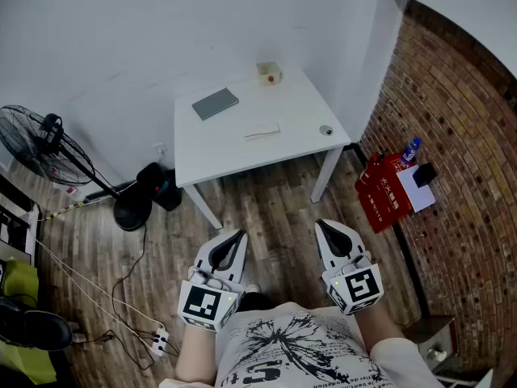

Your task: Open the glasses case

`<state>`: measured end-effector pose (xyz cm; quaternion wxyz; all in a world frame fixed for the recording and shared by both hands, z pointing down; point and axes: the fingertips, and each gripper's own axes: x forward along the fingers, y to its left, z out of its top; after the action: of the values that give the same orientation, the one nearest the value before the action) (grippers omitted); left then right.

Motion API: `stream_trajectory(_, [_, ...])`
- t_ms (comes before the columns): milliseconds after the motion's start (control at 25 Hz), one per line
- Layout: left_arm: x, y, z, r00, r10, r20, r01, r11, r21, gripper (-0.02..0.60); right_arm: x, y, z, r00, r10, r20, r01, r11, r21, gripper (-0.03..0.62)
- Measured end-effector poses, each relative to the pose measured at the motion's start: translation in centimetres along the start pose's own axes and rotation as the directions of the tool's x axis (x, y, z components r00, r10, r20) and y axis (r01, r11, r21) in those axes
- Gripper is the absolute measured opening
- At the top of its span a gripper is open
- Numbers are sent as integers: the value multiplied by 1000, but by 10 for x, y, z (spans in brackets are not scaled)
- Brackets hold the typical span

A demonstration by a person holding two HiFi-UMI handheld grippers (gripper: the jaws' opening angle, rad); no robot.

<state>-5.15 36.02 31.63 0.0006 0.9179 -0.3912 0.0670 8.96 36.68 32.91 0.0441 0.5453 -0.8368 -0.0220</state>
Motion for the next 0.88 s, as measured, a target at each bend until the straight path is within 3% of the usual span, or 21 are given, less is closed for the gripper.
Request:
stream_trajectory(440, [14,-3,-5,1000,-22,-11,22,1000,-21,14,-2,-15,-6,1000,-10,-4,10,1000,26,12])
stream_trajectory(600, [23,-4,-8,999,-29,-24,28,999,-30,14,-2,-29,-4,996,-70,56,66,996,67,7])
stream_trajectory(640, [25,-5,-7,999,-32,-24,31,999,-29,14,0,-31,-2,996,-60,69,55,996,70,125])
stream_trajectory(680, [28,-5,-6,999,-36,-24,36,999,-27,14,5,-33,-1,996,-44,79,38,996,77,407])
stream_trajectory(720, [31,-4,-6,999,-40,-24,40,999,-24,14,9,-35,0,996,-36,82,29,996,88,525])
stream_trajectory(880, [43,8,-6,999,-39,-26,38,999,-19,14,27,-44,-4,997,-42,70,35,995,95,572])
